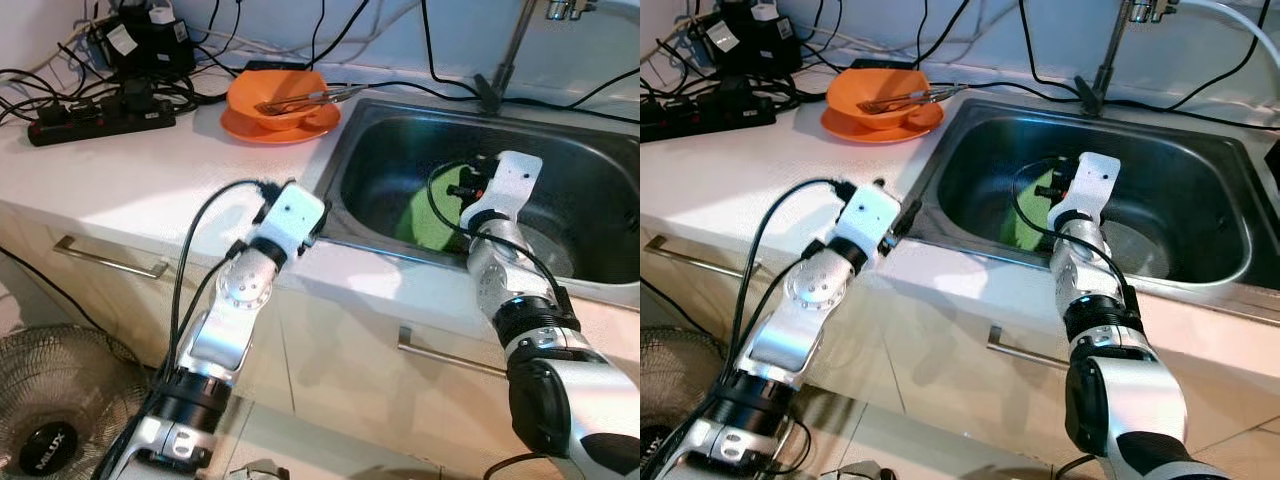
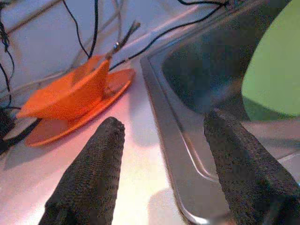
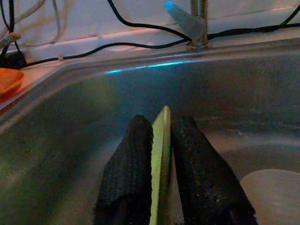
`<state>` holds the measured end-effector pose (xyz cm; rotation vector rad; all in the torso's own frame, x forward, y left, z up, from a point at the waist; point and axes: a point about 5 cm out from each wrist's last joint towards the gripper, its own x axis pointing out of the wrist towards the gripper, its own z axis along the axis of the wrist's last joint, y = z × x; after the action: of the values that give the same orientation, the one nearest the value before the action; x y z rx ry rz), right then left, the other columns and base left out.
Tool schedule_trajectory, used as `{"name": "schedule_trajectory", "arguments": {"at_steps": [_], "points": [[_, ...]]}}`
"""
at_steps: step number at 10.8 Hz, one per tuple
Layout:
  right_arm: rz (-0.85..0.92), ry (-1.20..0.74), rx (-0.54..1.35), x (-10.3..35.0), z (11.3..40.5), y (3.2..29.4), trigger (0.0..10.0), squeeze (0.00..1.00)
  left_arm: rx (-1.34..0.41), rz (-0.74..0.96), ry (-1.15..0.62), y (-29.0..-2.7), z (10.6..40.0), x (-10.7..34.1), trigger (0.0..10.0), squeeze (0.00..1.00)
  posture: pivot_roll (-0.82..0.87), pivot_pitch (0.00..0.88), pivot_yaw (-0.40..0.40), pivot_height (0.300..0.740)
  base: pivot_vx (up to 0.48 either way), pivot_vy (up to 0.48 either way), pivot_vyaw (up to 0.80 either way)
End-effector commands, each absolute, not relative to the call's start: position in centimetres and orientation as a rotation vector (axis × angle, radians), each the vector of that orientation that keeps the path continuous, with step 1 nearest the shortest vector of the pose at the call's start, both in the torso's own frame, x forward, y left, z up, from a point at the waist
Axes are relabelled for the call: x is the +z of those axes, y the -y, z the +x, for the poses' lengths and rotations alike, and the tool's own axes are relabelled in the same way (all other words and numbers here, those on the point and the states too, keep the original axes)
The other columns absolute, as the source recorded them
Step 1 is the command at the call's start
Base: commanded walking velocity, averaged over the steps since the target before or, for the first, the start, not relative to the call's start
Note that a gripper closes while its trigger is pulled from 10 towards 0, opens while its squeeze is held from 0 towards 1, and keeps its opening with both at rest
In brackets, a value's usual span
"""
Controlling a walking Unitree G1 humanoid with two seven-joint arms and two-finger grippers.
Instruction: Kitchen organization
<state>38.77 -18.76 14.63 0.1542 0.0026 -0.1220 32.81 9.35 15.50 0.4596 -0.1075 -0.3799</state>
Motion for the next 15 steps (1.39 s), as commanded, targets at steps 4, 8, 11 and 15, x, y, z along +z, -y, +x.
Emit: {"name": "schedule_trajectory", "arguments": {"at_steps": [4, 8, 11, 15], "points": [[0.050, 0.043, -0.105, 15.1, 38.8, 18.1, 10.0, 0.00, -0.386, 0.449, 0.104, -9.1, 32.5, 15.2, 10.0, 0.00, 0.12, 0.000, 0.021, 0.740, 0.000, 0.000, 0.00], [-0.136, 0.112, -0.149, 15.7, 38.4, 19.3, 10.0, 0.00, -0.390, 0.459, 0.097, -8.9, 32.3, 14.8, 10.0, 0.00, 0.11, 0.000, 0.017, 0.740, 0.000, 0.000, 0.00], [-0.103, 0.202, -0.103, 16.7, 38.3, 17.7, 10.0, 0.00, -0.354, 0.398, 0.128, -9.3, 32.4, 15.0, 10.0, 0.00, 0.11, 0.000, 0.012, 0.740, 0.000, 0.000, 0.00], [-0.027, 0.424, 0.008, 19.0, 36.4, 14.7, 10.0, 0.00, -0.126, 0.251, 0.335, -12.7, 33.8, 19.0, 10.0, 0.00, 0.10, 0.000, 0.014, 0.740, 0.000, 0.000, 0.00]]}}
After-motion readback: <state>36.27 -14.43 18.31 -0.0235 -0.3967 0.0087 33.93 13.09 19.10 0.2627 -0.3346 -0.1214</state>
